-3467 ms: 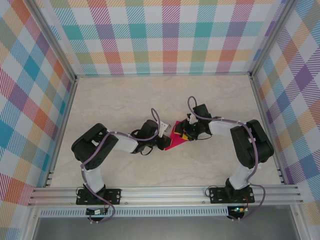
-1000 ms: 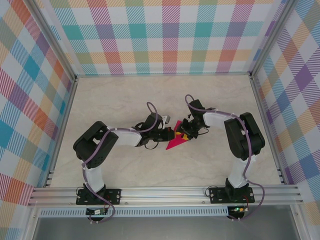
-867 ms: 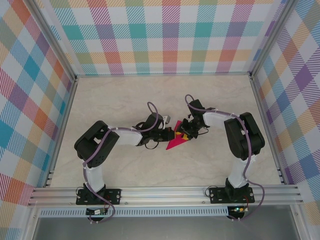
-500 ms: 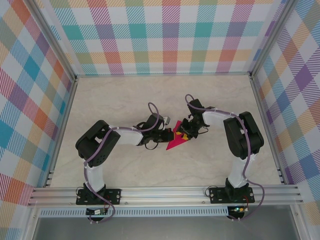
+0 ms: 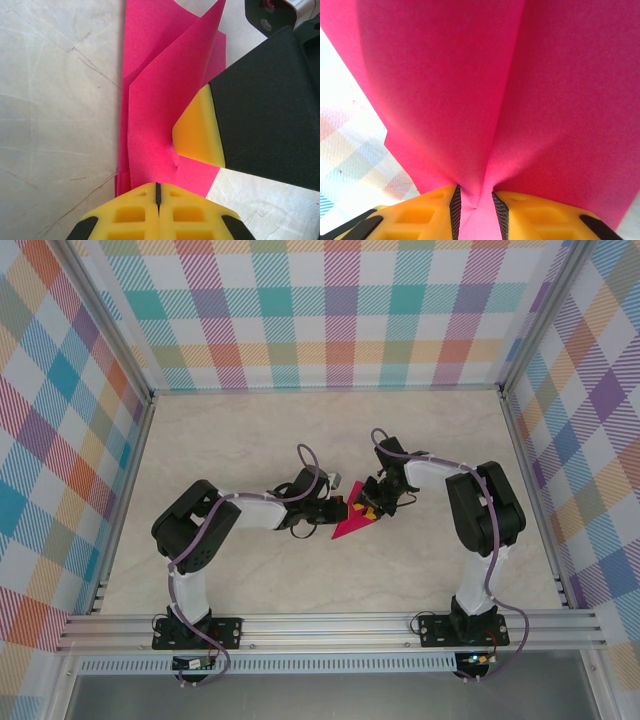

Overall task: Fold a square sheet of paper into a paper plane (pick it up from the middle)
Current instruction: Fourth fold the wing at the center of the table.

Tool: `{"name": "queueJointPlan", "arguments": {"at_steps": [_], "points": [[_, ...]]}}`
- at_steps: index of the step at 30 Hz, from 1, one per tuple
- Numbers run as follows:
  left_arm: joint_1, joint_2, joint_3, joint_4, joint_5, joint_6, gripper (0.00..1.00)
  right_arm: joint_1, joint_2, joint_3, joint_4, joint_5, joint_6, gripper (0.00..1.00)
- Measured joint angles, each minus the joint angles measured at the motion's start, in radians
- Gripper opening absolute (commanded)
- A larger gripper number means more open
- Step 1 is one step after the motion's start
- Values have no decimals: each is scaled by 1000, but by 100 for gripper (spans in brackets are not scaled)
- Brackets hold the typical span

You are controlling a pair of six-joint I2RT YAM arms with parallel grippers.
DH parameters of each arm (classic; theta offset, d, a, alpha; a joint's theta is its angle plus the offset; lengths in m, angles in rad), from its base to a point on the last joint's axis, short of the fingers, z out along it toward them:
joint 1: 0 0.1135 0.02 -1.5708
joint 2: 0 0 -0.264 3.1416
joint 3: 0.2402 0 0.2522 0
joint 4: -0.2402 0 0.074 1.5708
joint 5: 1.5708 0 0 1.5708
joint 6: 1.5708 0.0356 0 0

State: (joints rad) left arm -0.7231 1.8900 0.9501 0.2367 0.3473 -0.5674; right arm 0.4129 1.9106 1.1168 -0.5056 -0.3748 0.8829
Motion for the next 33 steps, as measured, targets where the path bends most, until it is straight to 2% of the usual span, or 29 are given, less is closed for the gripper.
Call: {"name": "queueJointPlan", "arguments": {"at_steps": [33], "points": [[0,19,31,-65,-24,18,0,0,4,-2,-4,0,9,28]]}}
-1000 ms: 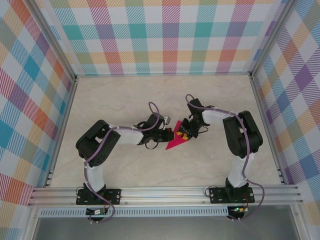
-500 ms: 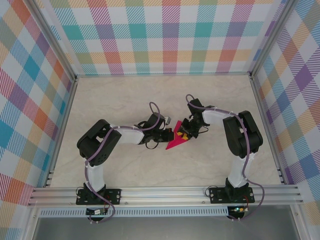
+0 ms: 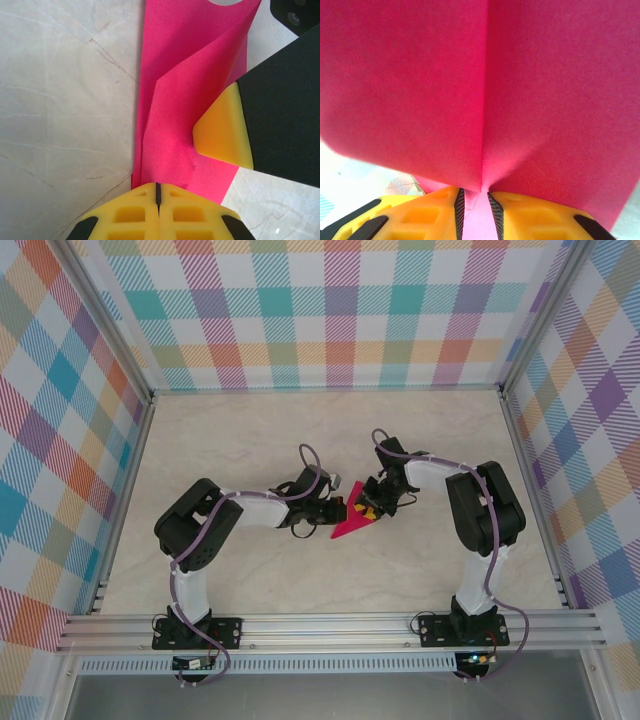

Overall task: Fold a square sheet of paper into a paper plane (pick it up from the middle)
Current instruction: Fourth fold the wing at the center of the table.

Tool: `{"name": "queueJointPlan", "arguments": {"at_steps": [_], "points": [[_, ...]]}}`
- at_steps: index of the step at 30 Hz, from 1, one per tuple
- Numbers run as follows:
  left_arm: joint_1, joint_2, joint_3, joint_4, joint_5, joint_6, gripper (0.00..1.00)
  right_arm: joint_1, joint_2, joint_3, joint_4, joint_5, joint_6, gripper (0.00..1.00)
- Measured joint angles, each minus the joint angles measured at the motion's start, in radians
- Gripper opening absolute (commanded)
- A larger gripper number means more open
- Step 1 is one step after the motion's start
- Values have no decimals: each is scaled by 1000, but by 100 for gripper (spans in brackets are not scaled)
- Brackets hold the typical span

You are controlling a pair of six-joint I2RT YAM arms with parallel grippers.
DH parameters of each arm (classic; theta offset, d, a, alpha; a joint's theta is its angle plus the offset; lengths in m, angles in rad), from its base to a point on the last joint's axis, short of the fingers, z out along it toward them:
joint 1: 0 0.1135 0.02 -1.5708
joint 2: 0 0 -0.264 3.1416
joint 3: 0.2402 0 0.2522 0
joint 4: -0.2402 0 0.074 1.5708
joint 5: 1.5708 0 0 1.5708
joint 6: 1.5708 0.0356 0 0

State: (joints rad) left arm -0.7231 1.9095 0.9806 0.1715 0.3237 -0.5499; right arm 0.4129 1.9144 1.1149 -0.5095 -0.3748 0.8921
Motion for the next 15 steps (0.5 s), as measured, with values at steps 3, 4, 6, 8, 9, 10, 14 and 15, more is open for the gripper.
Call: {"name": "queueJointPlan", "arguments": {"at_steps": [3,4,6,8,9,10,14,15], "points": [[0,3,6,-11,-1,5,0,0,1,0,0,0,6,28],[0,5,8,-13,-1,8,0,-1,1,0,0,0,6,27],[0,6,12,-17,-1,10,0,-1,3,1,-2,0,9,27],[0,6,14,-21,-1,16,0,-1,5,2,-3,0,10,27],[0,7,15,-23,-1,16,0,-1,6,3,-5,0,10,27],[0,7,17,-27,-2,16,0,-1,8,5,-7,0,10,27],[0,8,23,-38,-2,19,0,-1,9,6,-8,0,9,28],[0,9,25,-40,-2,19,0,-1,9,6,-8,0,9,29]]}}
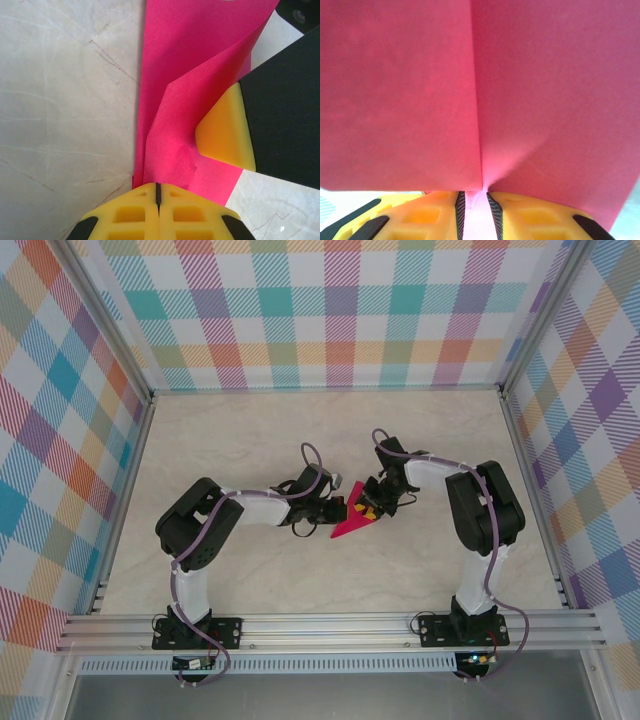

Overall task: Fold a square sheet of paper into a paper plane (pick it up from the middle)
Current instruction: Fourth fold the wing at the center of the table.

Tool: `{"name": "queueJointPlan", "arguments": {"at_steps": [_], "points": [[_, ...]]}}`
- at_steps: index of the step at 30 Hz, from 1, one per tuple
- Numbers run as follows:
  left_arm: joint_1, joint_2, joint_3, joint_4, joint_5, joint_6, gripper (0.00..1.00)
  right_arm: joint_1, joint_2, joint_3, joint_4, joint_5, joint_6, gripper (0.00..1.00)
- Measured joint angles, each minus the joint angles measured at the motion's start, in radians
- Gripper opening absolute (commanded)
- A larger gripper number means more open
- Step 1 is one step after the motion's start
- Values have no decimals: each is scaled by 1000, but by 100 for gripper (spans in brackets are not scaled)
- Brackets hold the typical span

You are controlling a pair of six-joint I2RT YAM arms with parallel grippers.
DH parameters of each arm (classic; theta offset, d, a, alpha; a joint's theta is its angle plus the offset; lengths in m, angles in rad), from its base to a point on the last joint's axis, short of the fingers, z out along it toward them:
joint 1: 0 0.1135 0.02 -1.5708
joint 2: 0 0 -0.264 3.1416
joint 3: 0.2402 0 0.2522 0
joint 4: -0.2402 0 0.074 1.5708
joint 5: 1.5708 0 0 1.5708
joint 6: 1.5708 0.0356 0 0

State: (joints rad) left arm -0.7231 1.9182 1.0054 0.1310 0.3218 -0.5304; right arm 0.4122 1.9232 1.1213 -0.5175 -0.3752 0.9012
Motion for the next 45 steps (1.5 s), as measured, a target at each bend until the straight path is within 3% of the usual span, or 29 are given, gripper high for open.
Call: {"name": "queueJointPlan", "arguments": {"at_steps": [14,16,19,22,26,45], "points": [[-2,6,42,-82,-10,51,0,0,-150,-47,22,39,-99,37],[-3,7,47,-95,-11,56,0,-3,-203,-47,34,38,-137,35],[-3,8,56,-112,-17,63,0,-6,-259,-48,82,3,-195,23],[-8,10,66,-130,-21,71,0,-6,-240,-51,127,-46,-232,11],[-10,12,73,-141,-28,76,0,-5,-163,-67,175,-103,-261,5],[-23,22,112,-208,-55,79,0,2,-31,-78,200,-127,-394,2]]}}
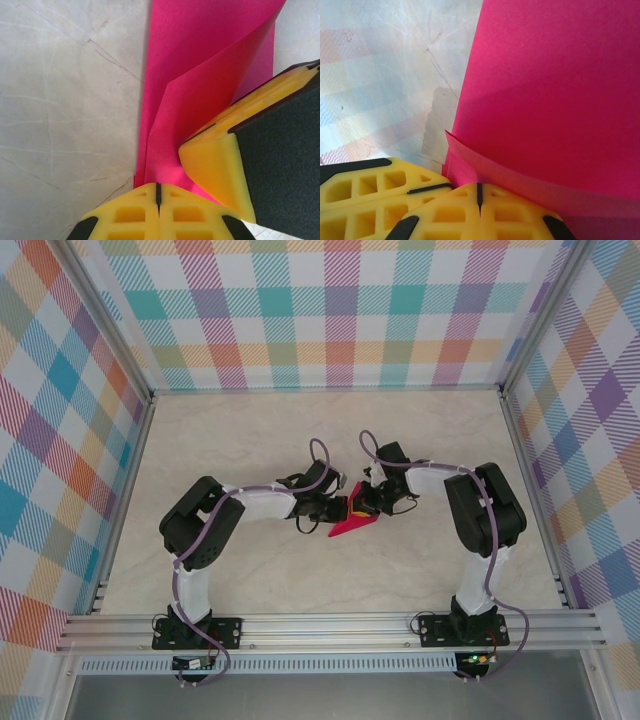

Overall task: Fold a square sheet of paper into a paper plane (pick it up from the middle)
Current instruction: Fourth fold the wing at the center of the table.

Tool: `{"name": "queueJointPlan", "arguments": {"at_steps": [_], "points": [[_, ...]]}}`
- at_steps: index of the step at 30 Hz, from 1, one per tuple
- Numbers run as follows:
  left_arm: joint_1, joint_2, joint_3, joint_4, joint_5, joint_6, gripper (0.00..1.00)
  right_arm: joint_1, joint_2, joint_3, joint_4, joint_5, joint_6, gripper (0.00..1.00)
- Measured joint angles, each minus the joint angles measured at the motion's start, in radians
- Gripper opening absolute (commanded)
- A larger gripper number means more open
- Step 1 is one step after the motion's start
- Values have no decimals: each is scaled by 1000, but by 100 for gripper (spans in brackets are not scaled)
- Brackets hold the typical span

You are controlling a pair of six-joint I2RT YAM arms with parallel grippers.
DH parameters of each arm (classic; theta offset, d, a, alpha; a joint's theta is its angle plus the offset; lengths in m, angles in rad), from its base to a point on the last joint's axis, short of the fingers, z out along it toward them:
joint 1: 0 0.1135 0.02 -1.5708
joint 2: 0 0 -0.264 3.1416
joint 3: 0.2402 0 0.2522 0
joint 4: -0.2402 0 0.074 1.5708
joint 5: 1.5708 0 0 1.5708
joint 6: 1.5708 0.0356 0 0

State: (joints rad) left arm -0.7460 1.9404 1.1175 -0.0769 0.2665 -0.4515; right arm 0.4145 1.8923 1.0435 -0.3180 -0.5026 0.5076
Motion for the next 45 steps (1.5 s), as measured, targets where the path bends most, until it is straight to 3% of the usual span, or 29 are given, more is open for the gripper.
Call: {"name": "queueJointPlan", "arguments": {"at_steps": [7,17,22,32,45], "points": [[-5,2,12,-27,-18,7,0,-5,-22,-21,16,31,-7,2],[-5,2,13,-31,-30,22,0,-97,-140,-103,53,147,35,3],[-5,2,21,-50,-34,22,0,-90,-232,-119,101,109,38,4],[-5,8,39,-77,-37,22,0,7,-66,-49,119,10,33,2],[-5,13,45,-87,-37,22,0,-125,-7,-41,151,24,39,2]]}}
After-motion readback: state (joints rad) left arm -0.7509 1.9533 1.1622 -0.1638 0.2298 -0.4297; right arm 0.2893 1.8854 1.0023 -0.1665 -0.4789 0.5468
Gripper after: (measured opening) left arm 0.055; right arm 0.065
